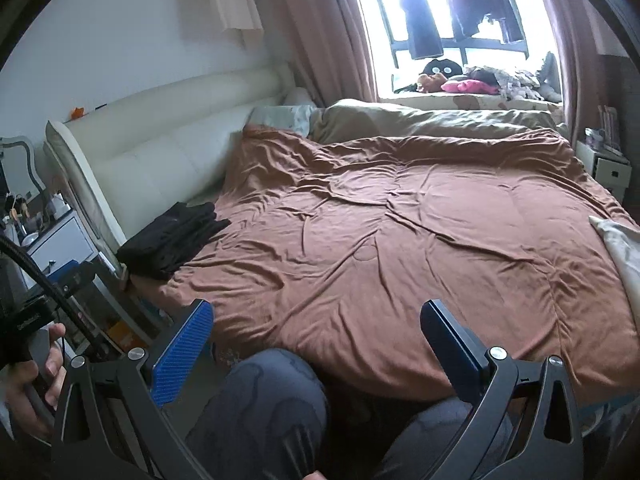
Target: Fold large clothes
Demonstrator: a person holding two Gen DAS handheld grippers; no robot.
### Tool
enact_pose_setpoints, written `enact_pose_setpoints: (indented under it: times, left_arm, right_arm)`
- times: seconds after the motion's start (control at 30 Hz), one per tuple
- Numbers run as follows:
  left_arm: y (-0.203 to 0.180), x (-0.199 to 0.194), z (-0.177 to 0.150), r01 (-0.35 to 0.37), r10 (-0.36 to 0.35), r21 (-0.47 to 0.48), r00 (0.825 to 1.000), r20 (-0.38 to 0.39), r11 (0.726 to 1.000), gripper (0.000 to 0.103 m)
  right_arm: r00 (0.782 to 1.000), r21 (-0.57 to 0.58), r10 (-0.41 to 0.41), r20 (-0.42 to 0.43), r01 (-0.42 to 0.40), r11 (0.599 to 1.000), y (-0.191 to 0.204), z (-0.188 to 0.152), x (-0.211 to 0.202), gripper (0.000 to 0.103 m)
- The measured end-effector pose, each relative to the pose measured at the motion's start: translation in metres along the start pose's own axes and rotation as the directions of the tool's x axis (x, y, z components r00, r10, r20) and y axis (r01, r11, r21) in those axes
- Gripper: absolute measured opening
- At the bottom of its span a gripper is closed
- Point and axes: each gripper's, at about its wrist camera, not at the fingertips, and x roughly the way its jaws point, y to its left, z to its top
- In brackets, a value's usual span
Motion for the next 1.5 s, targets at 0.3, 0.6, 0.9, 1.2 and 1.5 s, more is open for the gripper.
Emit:
enact_pose_setpoints:
  times: [0.3, 0.6, 0.9, 1.2, 1.5]
  left_arm:
    - [-0.003, -0.035, -0.008, 0.011, -0.011, -0.009, 0.998, 0.056, 1.0, 0.102]
    - [0.0, -0.051, -0.016, 0.028, -0.026, -0.023, 0.997, 0.067, 0.999, 0.102]
    - [0.003, -0.063, -0.019, 0.031, -0.027, -0.036, 0.996, 0.088, 0.999, 0.102]
    - [0.002, -0.072, -0.018, 0.033, -0.03, -0.034, 0.995, 0.098, 0.999, 0.102]
    - [0.002, -0.075, -0.017, 0.026, -0.022, -0.046, 0.995, 0.096, 0.999, 0.102]
  right_arm:
    - [0.999, -0.03, -0.013, 0.047, 0.014, 0.999, 0.005, -0.012, -0.03, 0.103]
    - [0.998, -0.038, -0.01, 0.068, 0.013, 0.999, 0.008, -0.029, -0.039, 0.103]
    - [0.997, -0.044, -0.019, 0.079, 0.022, 0.999, 0.009, -0.033, -0.046, 0.103]
    - [0.997, -0.045, -0.014, 0.074, 0.017, 0.999, 0.012, -0.035, -0.05, 0.103]
    - [0.997, -0.042, -0.015, 0.081, 0.018, 0.999, 0.008, -0.035, -0.057, 0.103]
